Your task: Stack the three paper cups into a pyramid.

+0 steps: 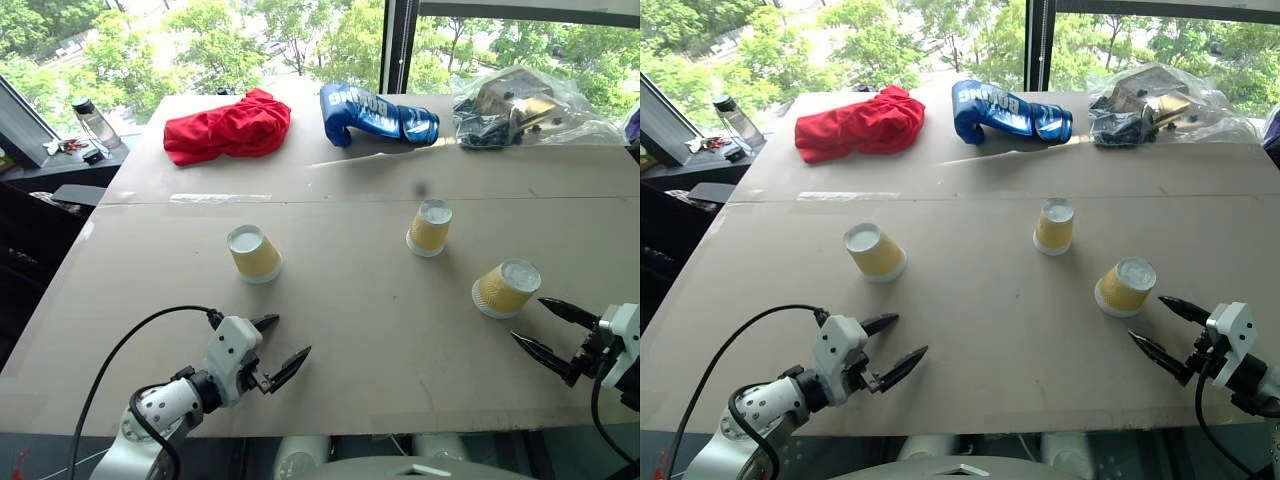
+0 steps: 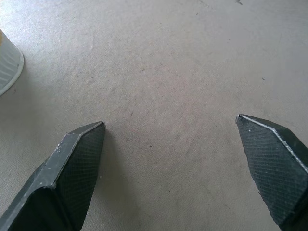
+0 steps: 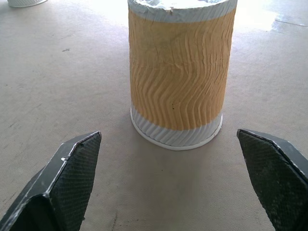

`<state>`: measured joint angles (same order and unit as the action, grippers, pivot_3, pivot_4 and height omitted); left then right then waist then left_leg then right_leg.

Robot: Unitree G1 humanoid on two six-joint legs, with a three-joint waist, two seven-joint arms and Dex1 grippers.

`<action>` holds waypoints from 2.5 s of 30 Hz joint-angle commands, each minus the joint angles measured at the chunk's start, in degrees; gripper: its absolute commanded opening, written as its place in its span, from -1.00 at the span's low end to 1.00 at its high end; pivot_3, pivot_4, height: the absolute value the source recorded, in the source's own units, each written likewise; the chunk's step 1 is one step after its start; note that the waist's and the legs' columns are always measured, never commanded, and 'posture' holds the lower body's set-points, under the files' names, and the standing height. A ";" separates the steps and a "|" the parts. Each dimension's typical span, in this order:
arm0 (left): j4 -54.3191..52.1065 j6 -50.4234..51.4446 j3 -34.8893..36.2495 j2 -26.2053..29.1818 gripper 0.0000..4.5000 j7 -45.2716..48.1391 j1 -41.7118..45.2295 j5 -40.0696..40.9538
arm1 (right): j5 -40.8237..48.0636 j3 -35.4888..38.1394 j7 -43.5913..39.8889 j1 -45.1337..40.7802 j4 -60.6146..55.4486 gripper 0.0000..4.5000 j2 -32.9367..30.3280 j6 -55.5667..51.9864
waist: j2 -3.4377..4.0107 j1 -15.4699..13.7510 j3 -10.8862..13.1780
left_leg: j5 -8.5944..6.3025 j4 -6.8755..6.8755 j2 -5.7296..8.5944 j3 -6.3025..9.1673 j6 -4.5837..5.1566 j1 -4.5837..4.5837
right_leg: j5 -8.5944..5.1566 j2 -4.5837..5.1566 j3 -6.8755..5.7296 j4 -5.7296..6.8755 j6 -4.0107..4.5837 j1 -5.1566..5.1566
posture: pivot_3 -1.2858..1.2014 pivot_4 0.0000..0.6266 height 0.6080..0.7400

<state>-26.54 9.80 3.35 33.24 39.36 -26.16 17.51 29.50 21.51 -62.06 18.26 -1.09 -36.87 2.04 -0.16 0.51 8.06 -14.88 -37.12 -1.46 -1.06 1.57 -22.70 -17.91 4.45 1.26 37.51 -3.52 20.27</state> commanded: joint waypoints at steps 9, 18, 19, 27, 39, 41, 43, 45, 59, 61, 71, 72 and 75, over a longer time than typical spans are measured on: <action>-1.11 -0.49 0.26 -0.57 0.99 -0.15 0.30 -0.07 | 0.69 3.93 0.12 1.21 -0.73 1.00 -0.96 0.52 | -0.04 -0.04 0.03 | 0.00 -0.01 0.01 0.00 0.00 0.00 | 0.01 -0.02 0.00 0.01 -0.01 0.00 | 0.03 -0.52 1.00; -0.32 -0.84 0.05 -0.93 0.99 0.18 1.28 -0.44 | 0.79 4.32 0.03 1.15 -0.44 1.00 -0.91 0.84 | -0.07 -0.04 0.04 | 0.00 -0.01 0.02 0.00 0.00 0.00 | 0.03 -0.07 0.00 0.01 -0.05 0.00 | 0.03 -0.52 1.00; -0.29 -0.82 0.03 -0.98 0.99 0.22 1.36 -0.49 | 0.77 4.36 0.05 1.10 -0.35 1.00 -0.91 0.89 | -0.07 -0.05 0.04 | 0.00 -0.01 0.02 0.00 0.00 0.00 | 0.03 -0.08 0.00 0.01 -0.05 0.00 | 0.03 -0.52 1.00; 0.06 -0.89 0.38 -0.73 0.99 0.90 2.16 -0.55 | 1.07 5.39 -1.87 0.64 3.28 1.00 -1.58 2.63 | -0.07 -0.04 0.04 | 0.00 -0.02 0.02 -0.01 0.00 0.00 | 0.07 -0.30 0.02 0.01 -0.13 0.00 | 0.03 -0.52 1.00; -2.47 2.28 3.60 5.19 0.99 8.18 9.75 5.95 | 4.39 7.84 2.06 -2.65 -2.56 1.00 -2.49 -1.75 | -0.04 0.13 0.04 | 0.01 -0.05 0.01 0.00 0.00 0.03 | 0.11 -0.34 0.03 0.11 -0.19 0.00 | 0.03 -0.52 1.00; -3.71 5.30 5.20 7.96 0.99 10.43 12.16 9.51 | 5.26 8.09 8.54 -5.48 -6.37 1.00 -4.28 -9.23 | -0.05 0.27 0.06 | 0.01 -0.08 0.00 -0.02 0.00 0.05 | 0.11 -0.34 0.05 0.19 -0.20 0.00 | 0.03 -0.52 1.00; -4.56 8.41 7.09 10.66 0.99 12.45 14.87 13.41 | 9.26 7.86 9.67 -8.64 -10.45 1.00 -6.68 -15.23 | -0.01 0.26 0.13 | 0.01 -0.11 0.00 -0.03 -0.01 0.05 | 0.11 -0.34 0.03 0.22 -0.20 0.01 | 0.03 -0.52 1.00; -5.05 11.32 9.06 13.07 0.99 13.96 17.55 17.18 | 11.54 7.30 12.50 -12.72 -13.47 1.00 -8.70 -20.32 | -0.03 0.19 0.14 | 0.01 -0.13 0.00 -0.01 -0.01 0.05 | 0.12 -0.35 0.02 0.23 -0.21 0.02 | 0.03 -0.52 1.00; -5.66 21.51 15.17 22.33 0.99 18.74 28.16 27.87 | 4.56 -17.39 24.12 -44.19 -13.83 1.00 -10.40 -45.64 | -0.56 0.05 0.61 | 0.01 -0.10 0.01 -0.03 0.00 -0.30 | 0.10 -0.51 -0.15 0.23 -0.29 0.43 | 0.03 -0.52 1.00; -5.26 21.83 15.63 22.67 0.99 18.98 28.84 27.85 | 4.06 -19.60 22.72 -46.98 -12.41 1.00 -9.42 -46.47 | -0.59 0.02 0.63 | 0.02 -0.11 0.01 -0.02 -0.01 -0.38 | 0.10 -0.51 -0.18 0.20 -0.29 0.48 | 0.03 -0.52 1.00; -5.40 24.03 19.97 22.18 0.99 17.98 29.28 30.30 | -2.98 -29.59 20.31 -56.67 -3.65 1.00 -3.39 -48.07 | -0.62 0.34 0.69 | 0.02 -0.11 -0.02 -0.04 -0.02 -0.47 | 0.10 -0.55 -0.15 0.32 -0.30 0.68 | 0.03 -0.52 1.00; -5.44 24.20 20.20 22.16 0.99 17.80 29.28 30.42 | -4.14 -30.46 20.31 -57.25 -2.68 1.00 -2.83 -47.59 | -0.62 0.34 0.69 | 0.02 -0.11 -0.02 -0.04 -0.02 -0.51 | 0.11 -0.55 -0.15 0.33 -0.30 0.73 | 0.03 -0.52 1.00; -5.60 24.65 20.48 22.13 0.99 17.35 29.58 30.76 | -6.71 -31.56 20.17 -58.26 -0.43 1.00 -1.49 -46.12 | -0.62 0.31 0.68 | 0.08 -0.30 -0.02 -0.04 -0.10 -1.02 | 0.12 -0.55 -0.15 0.48 -0.32 1.22 | 0.03 -0.52 1.00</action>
<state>-30.80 34.52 22.05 55.32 57.07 3.05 47.03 24.27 -10.49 -41.55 -38.73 -1.50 -38.60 -45.75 -0.78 0.82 8.74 -14.71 -37.44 -1.47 -1.10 1.32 -23.82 -17.78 3.91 1.11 38.01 -3.85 21.58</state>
